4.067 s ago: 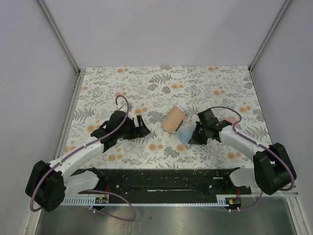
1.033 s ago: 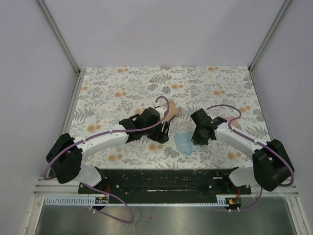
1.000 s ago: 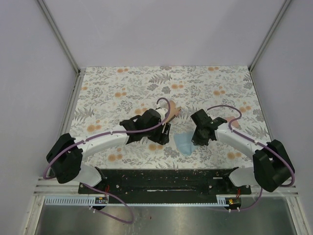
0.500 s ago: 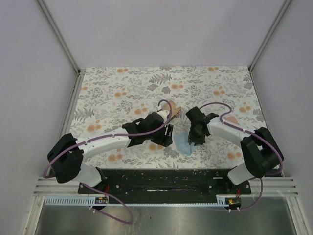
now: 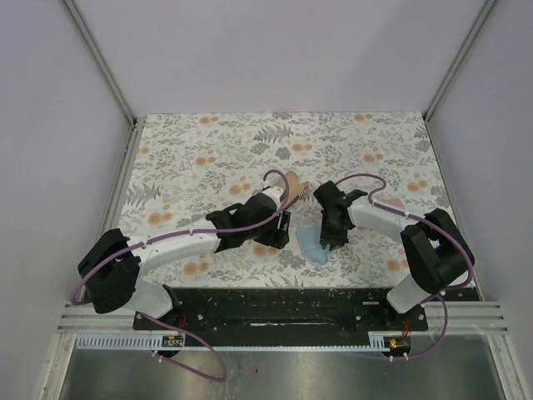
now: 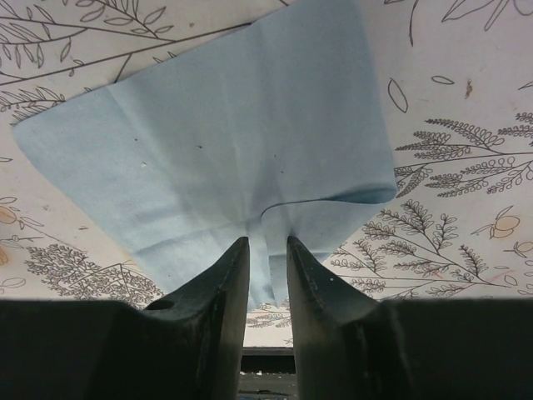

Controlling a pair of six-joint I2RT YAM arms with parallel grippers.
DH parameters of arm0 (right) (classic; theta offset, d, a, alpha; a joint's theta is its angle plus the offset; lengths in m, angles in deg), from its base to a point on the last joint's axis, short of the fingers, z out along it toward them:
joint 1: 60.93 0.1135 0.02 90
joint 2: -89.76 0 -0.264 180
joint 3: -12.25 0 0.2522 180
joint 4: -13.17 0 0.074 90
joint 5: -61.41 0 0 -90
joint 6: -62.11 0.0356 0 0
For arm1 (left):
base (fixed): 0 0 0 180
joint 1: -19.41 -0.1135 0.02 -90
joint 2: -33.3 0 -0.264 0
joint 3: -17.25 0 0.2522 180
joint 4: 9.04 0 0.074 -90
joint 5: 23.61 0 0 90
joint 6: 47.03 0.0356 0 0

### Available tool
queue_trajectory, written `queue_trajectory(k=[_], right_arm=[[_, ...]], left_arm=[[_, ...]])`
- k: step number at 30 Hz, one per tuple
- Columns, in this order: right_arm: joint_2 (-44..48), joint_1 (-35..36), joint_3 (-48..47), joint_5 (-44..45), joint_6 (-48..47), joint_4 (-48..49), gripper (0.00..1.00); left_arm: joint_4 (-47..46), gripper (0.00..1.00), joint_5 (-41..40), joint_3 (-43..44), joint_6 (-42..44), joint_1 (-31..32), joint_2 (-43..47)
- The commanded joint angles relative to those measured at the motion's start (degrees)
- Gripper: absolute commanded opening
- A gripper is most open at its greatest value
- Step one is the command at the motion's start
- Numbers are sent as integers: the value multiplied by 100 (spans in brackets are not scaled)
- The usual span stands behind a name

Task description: Organize the sunglasses

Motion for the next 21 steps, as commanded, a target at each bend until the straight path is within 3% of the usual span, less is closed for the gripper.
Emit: queue_trajectory(k=[1, 6, 10, 21], right_arm=[[-93, 23, -24, 40, -202, -164, 32], [47, 31, 90, -83, -308, -226, 22], [206, 23, 73, -57, -308, -331, 0], [1365, -144, 696, 22, 692, -297, 0]], left_arm=[[-79, 66, -264, -119, 3, -18, 200], [-61, 66, -308, -206, 3, -18, 287], [-44, 66, -317, -207, -6, -18, 314], [-351, 66, 316, -75, 196, 209, 33]])
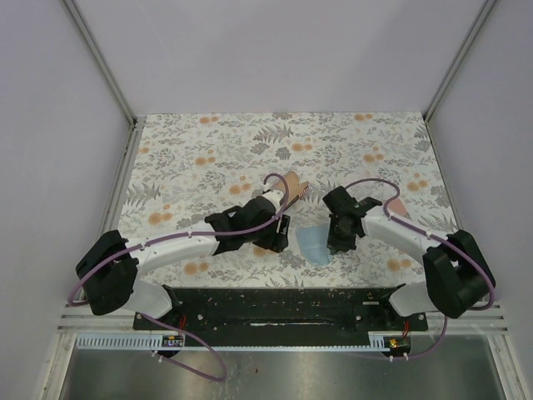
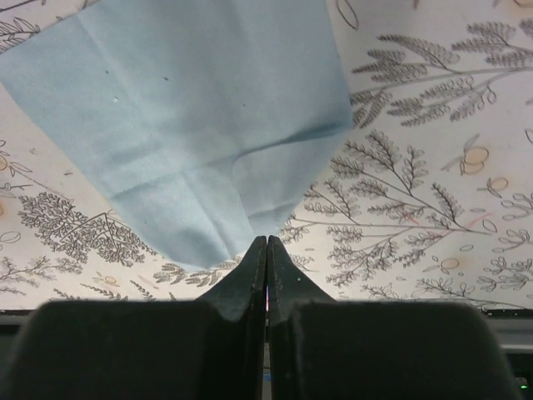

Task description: Organize the sunglasses

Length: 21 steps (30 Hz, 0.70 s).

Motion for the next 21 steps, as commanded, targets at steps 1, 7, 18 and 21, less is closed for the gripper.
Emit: queue_trajectory(k=[1, 7, 18, 21], right_arm=[[718, -214, 427, 59, 770, 44, 0], [1511, -593, 1176, -449, 930, 694, 39], [756, -593, 1044, -855, 973, 1134, 37], [571, -593, 1027, -846, 938, 1187, 27]], left_arm=[[-406, 66, 274, 141, 155, 232, -166], [-538, 66, 406, 343, 137, 539, -579], [-968, 64, 450, 458, -381, 531, -1177], [-881, 63, 336, 598, -469, 409, -1283]])
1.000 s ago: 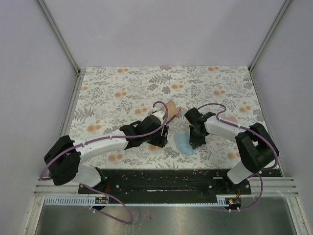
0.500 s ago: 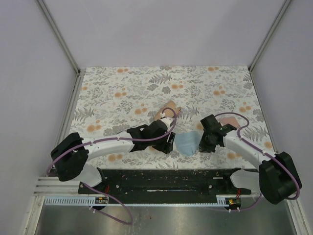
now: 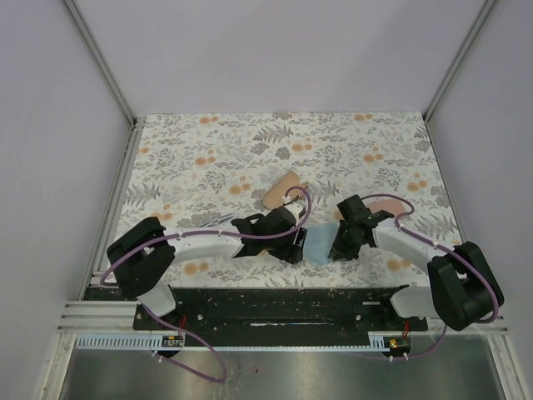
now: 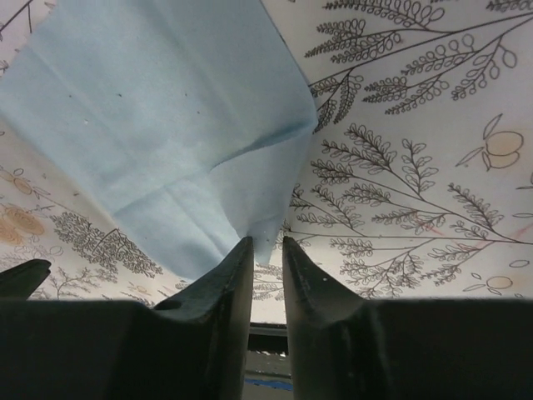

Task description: Organize the sunglasses

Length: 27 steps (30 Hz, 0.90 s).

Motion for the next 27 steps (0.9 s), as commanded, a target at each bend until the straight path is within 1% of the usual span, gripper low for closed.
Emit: queue_trajectory(k=[1, 3, 5, 6, 8, 10, 12, 13, 14, 15, 17, 20, 23, 27], right_arm=[[-225, -9, -125, -40, 38, 261, 22], [-243, -9, -134, 57, 72, 121, 12], [-138, -9, -134, 468, 247, -265, 9], [-42, -9, -73, 488, 292, -319, 6], [152, -9, 41, 427, 528, -416, 8], [336, -9, 94, 426, 740, -504, 13], [512, -9, 94, 488, 837, -591, 23], [617, -18, 77, 514, 820, -636, 33], [723, -9, 51, 523, 767, -627, 55], [785, -9, 15, 541, 723, -636, 65], [873, -9, -134, 541, 531, -671, 66], [856, -9, -502, 1023, 381, -1004, 66], [865, -9, -801, 1401, 284, -1146, 64], [812, -149, -1022, 1753, 187, -1128, 61]], left_arm=[[-205, 64, -101, 437, -231, -158, -131], [-82, 64, -347, 577, -214, -237, -184], [32, 64, -488, 770, -161, -290, -289], [76, 63, -567, 858, -126, -308, -342], [199, 64, -725, 1052, -64, -316, -508], [322, 64, -839, 1271, 32, -325, -693], [436, 64, -980, 1456, 102, -334, -869], [489, 63, -1006, 1526, 138, -343, -939], [524, 63, -998, 1605, 181, -360, -1027], [525, 63, -981, 1658, 199, -369, -1080], [534, 60, -910, 1746, 243, -395, -1194], [586, 57, -840, 1852, 287, -413, -1379], [587, 56, -840, 1888, 270, -431, -1520], [288, 57, -700, 1800, 217, -492, -1642]])
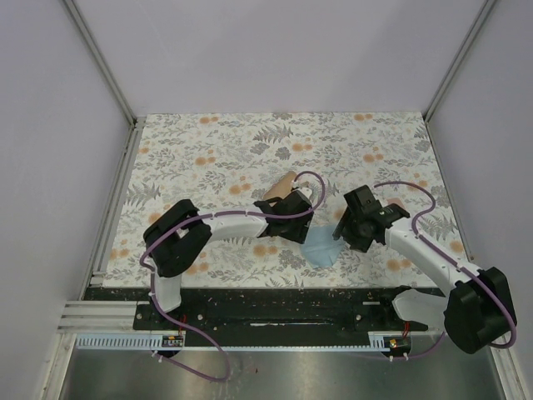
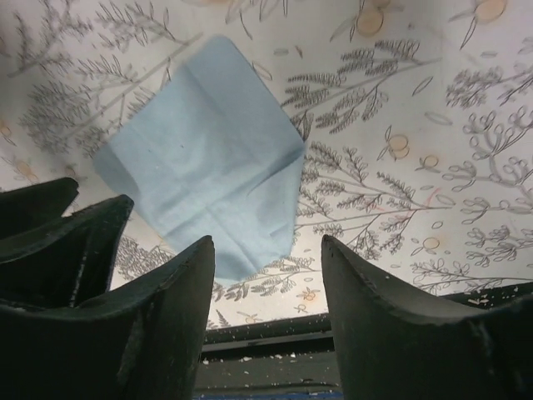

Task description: Organize the sunglasses

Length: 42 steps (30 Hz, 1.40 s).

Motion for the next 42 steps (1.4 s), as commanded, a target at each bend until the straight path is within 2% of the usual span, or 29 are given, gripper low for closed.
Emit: queue_trajectory(k=[1, 4, 7, 14, 22, 27, 31, 33, 35, 42], right_arm=[[1, -226, -408, 657, -202, -105, 61], [-218, -568, -487, 499, -334, 44, 56], [-438, -780, -610, 480, -440, 132, 55], [-728, -965, -865, 349, -633, 343, 55], [-1317, -1000, -953, -222, -616, 615, 54], [-1502, -1000, -988, -319, -686, 809, 51], [-1686, -1009, -1093, -371, -694, 897, 51], [-1835, -1000, -1172, -442, -695, 958, 47], [-1958, -991, -1234, -495, -764, 1046, 44], [-2521, -1000, -1454, -811, -1072, 1169, 43]], left_arm=[[-351, 56, 116, 152, 23, -86, -124], [-465, 55, 309, 178, 23, -165, -229], [-465, 50, 468, 222, 84, -174, -317], [-509, 25, 863, -67, 40, -182, -212], [-536, 21, 943, -227, -57, -174, -344], [-404, 4, 645, -130, -13, -174, -327], [-220, 3, 258, 19, 163, -182, -177], [-167, 2, 187, 81, 242, -191, -107], [-166, 1, 161, 99, 295, -191, -45], [-377, 0, 169, -59, 418, -191, 227]])
